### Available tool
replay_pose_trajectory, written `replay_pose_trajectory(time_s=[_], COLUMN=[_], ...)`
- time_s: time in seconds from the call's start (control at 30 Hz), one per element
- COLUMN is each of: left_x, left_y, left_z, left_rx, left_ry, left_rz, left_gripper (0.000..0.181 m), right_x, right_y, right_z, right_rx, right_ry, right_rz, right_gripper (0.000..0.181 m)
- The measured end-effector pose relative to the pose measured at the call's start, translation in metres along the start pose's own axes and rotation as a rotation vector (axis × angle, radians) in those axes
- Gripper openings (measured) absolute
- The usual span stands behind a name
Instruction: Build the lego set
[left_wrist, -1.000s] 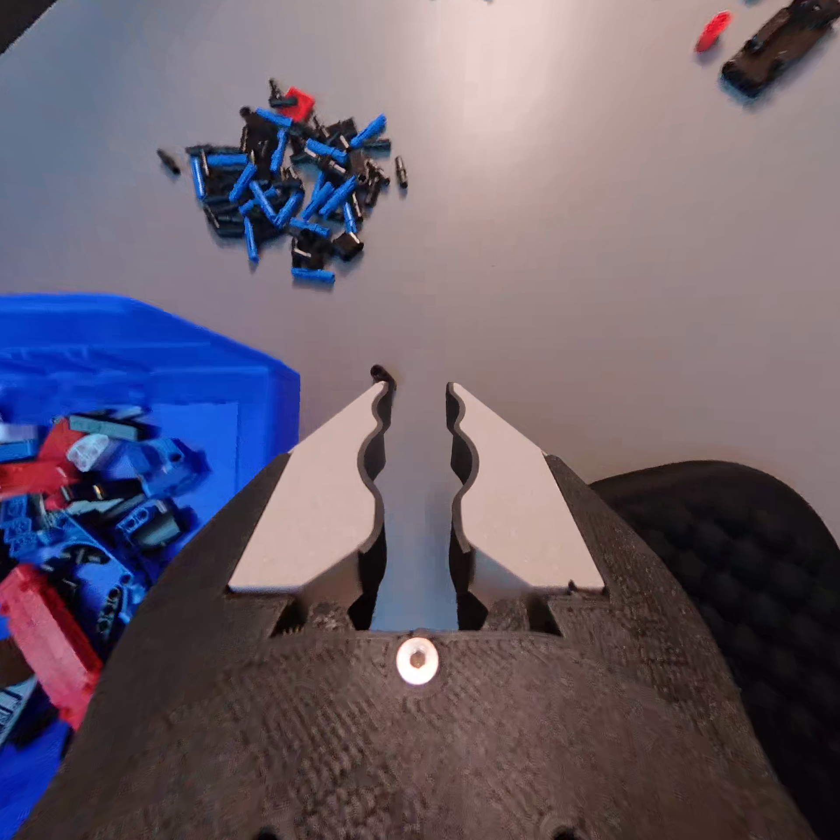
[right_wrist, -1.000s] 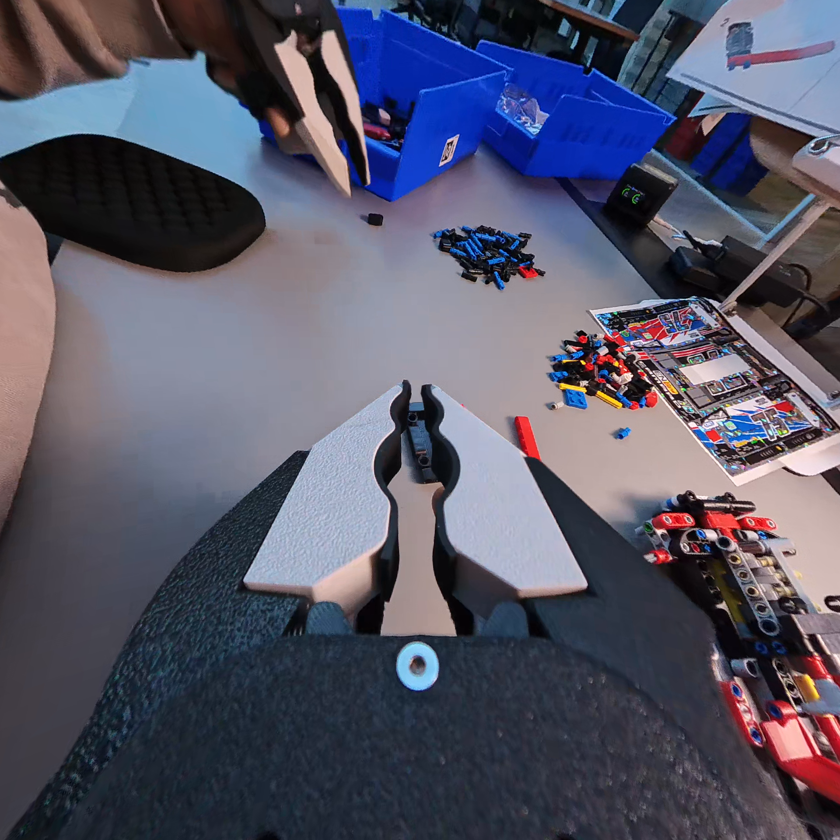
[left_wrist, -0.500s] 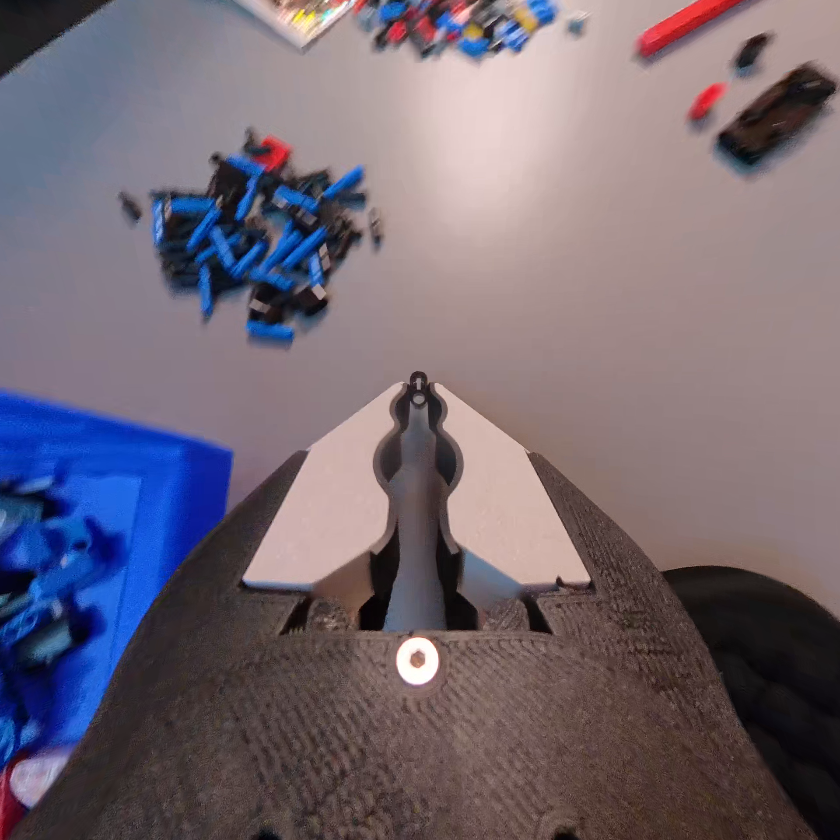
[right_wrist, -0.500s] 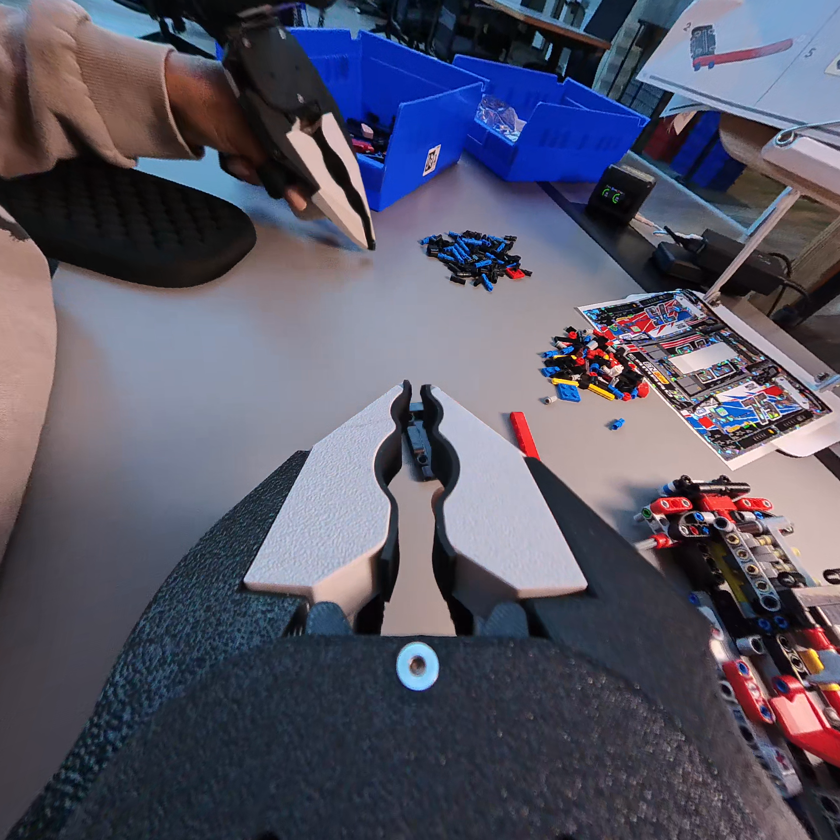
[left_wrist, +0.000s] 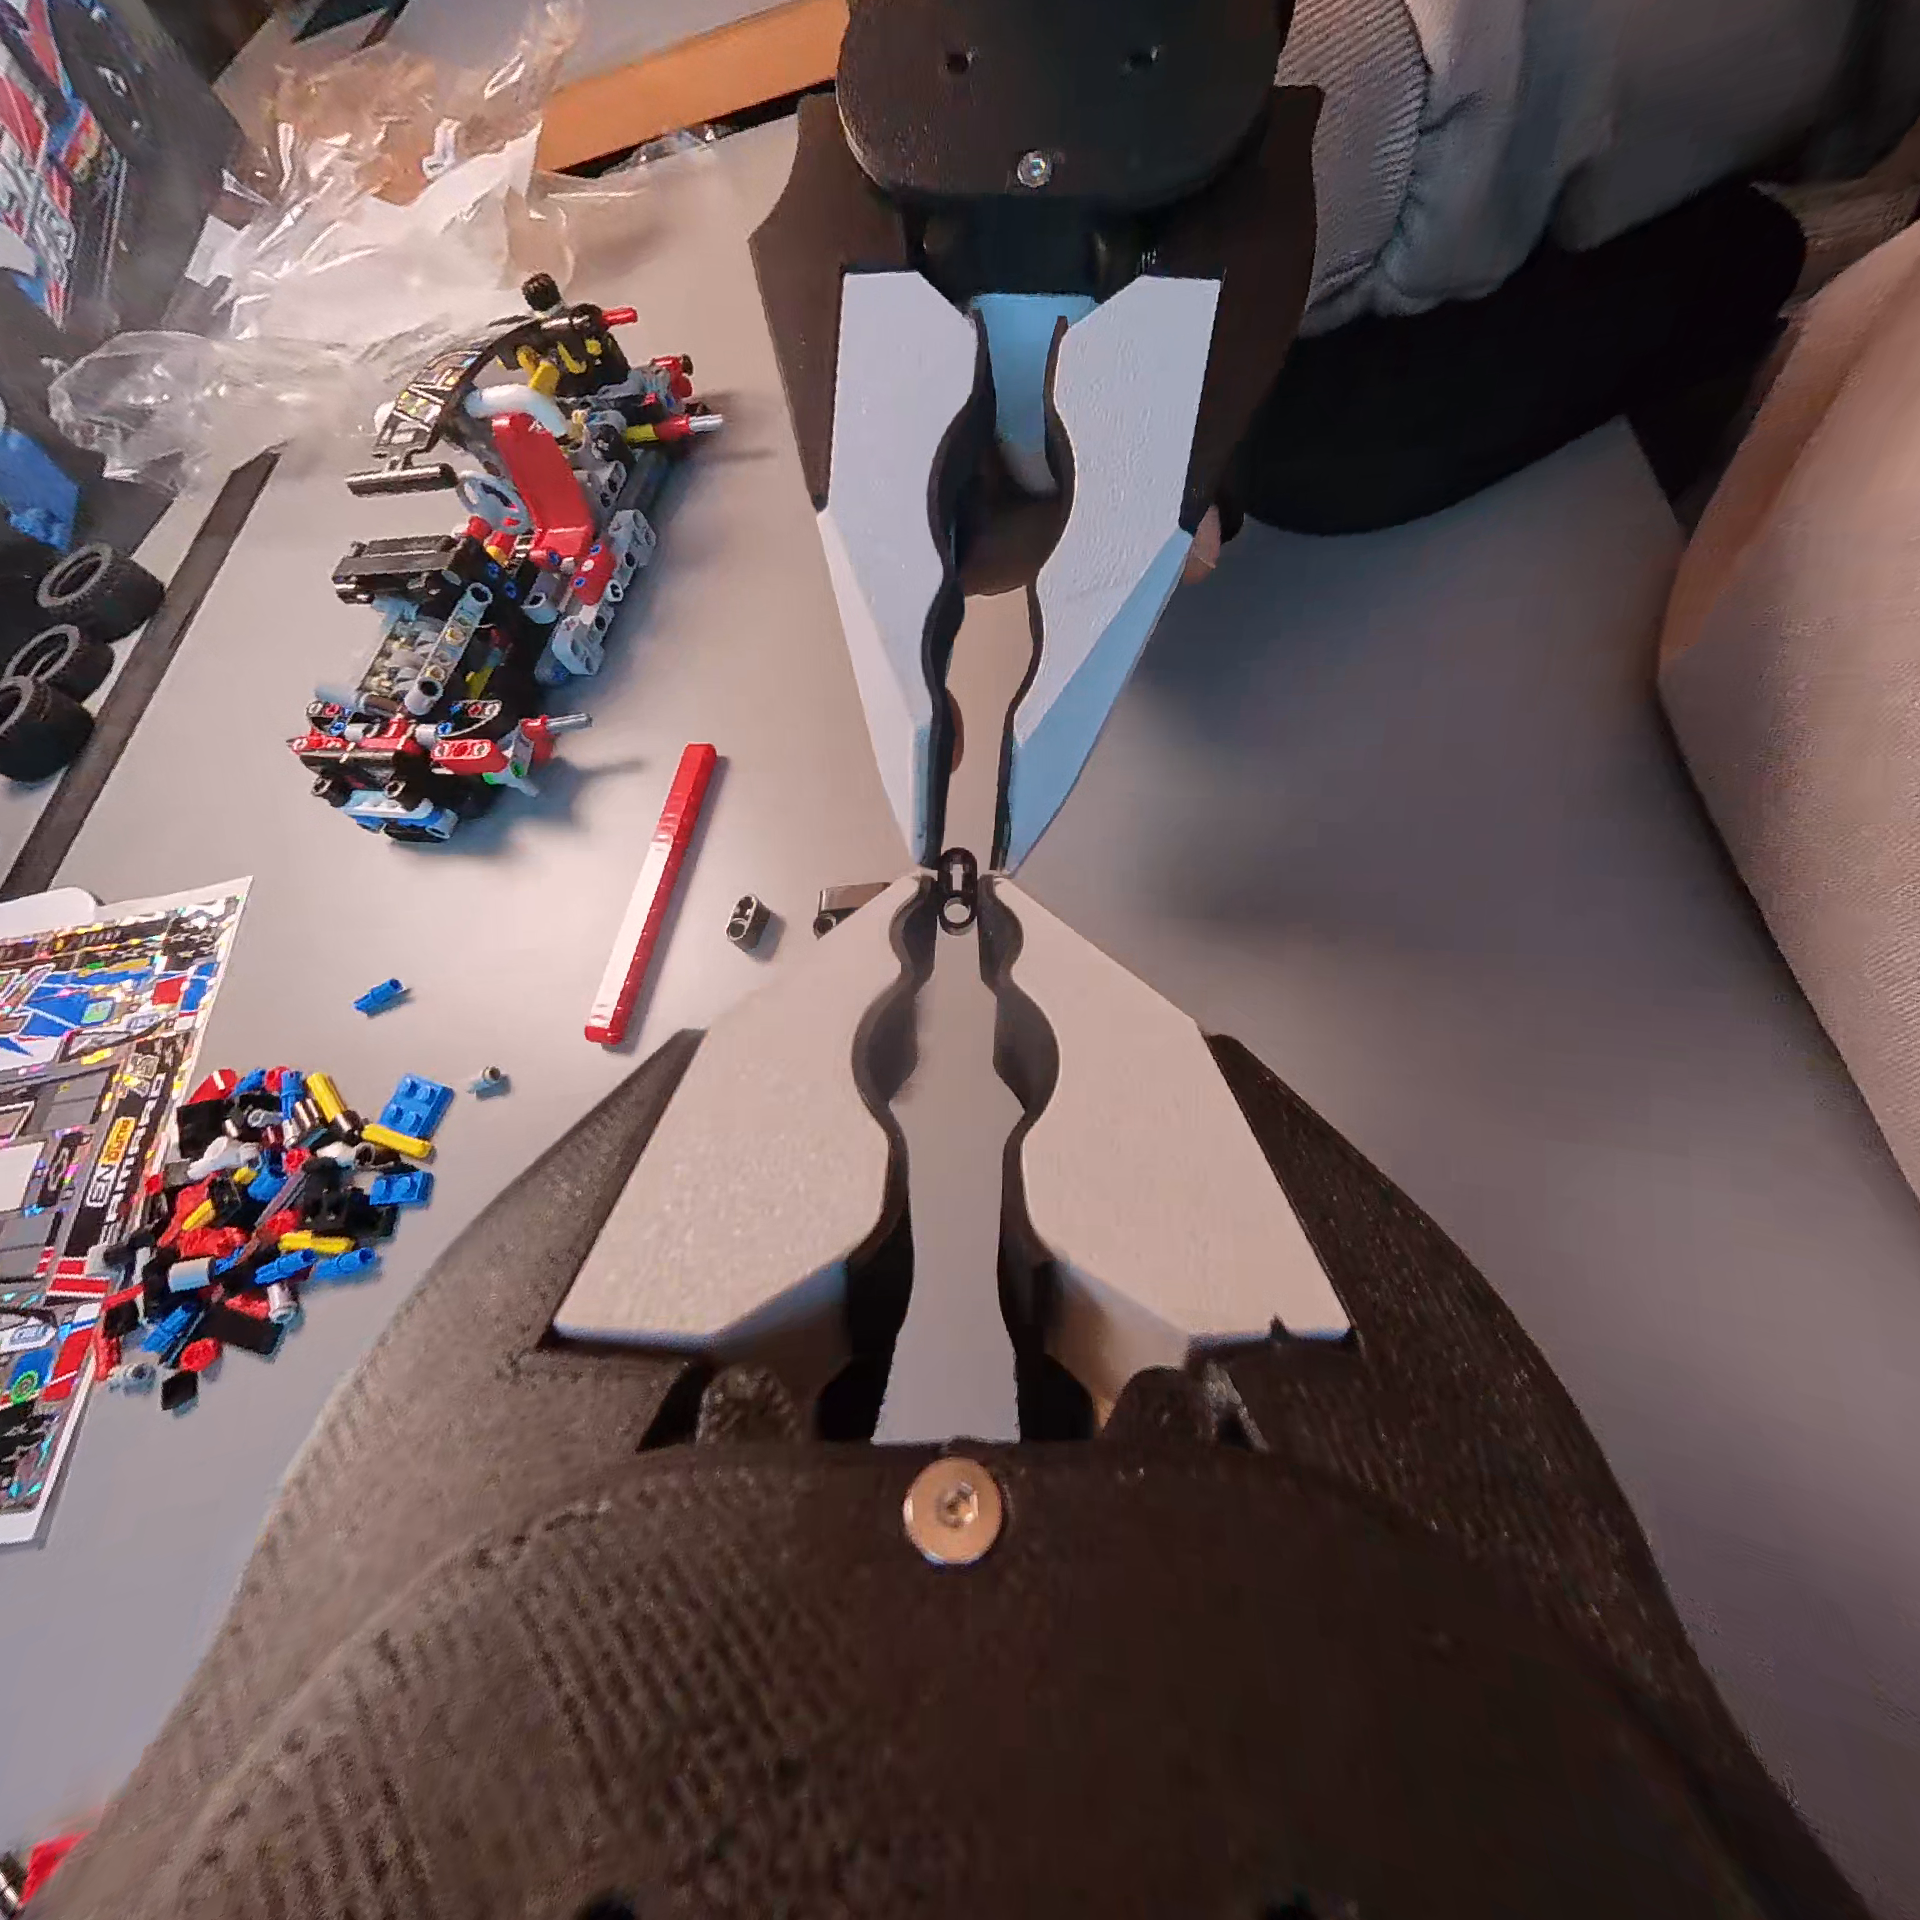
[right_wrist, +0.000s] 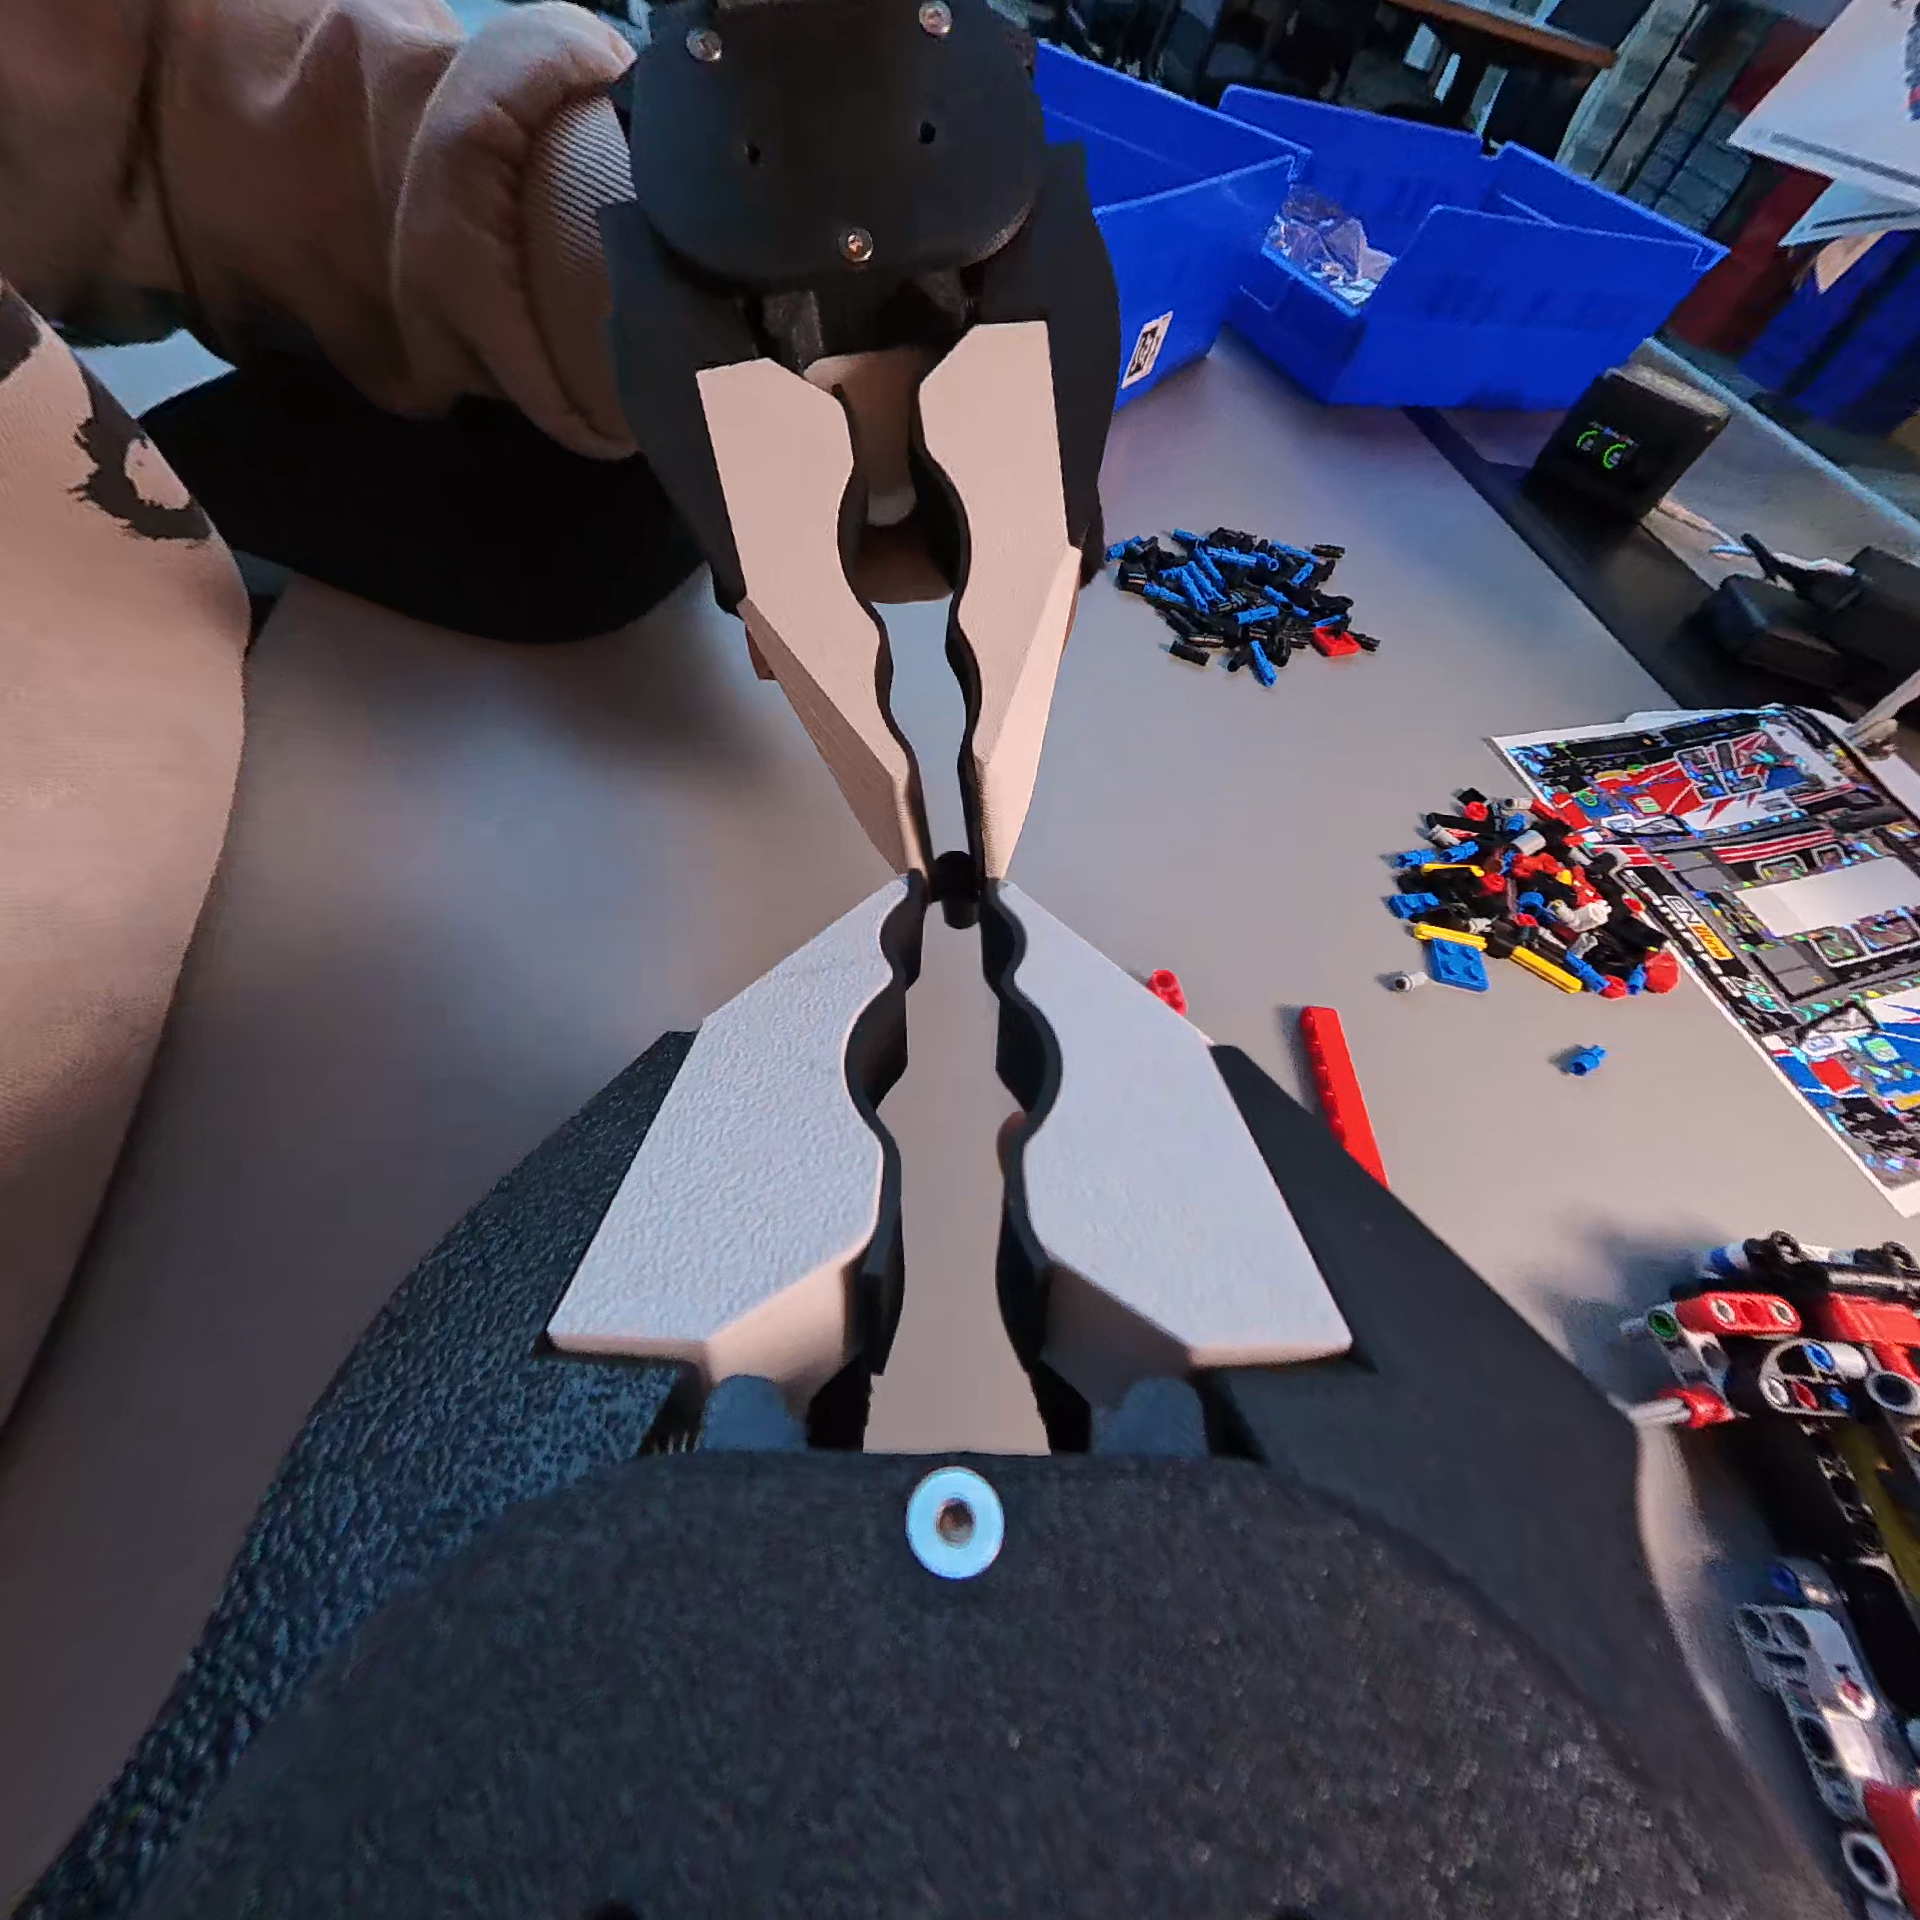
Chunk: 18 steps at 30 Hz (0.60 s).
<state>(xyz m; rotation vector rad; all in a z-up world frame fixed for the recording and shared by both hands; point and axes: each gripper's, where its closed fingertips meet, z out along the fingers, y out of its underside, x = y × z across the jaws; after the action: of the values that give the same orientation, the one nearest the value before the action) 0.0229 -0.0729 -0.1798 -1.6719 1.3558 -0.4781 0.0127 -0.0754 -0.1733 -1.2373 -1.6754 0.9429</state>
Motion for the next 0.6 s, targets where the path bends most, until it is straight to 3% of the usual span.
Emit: replay_pose_trajectory(time_s=[0.37,0.43,0.6], left_x=[-0.002,-0.019,-0.062], left_y=[-0.006,-0.005,0.013], left_z=[-0.004,-0.010,-0.030], left_rx=[0.108,0.145,0.184], left_ry=[-0.003,-0.054,-0.197], left_rz=[-0.070,-0.134,-0.291], left_gripper=[0.011,0.017,0.022], right_x=[0.000,0.018,0.068], right_y=[0.001,0.012,0.071], right_z=[-0.005,-0.009,-0.021], right_rx=[0.021,-0.022,-0.290], right_ry=[-0.044,0.028,0.237], right_rz=[0.037,0.054,0.170], right_gripper=[0.004,0.003,0.004])
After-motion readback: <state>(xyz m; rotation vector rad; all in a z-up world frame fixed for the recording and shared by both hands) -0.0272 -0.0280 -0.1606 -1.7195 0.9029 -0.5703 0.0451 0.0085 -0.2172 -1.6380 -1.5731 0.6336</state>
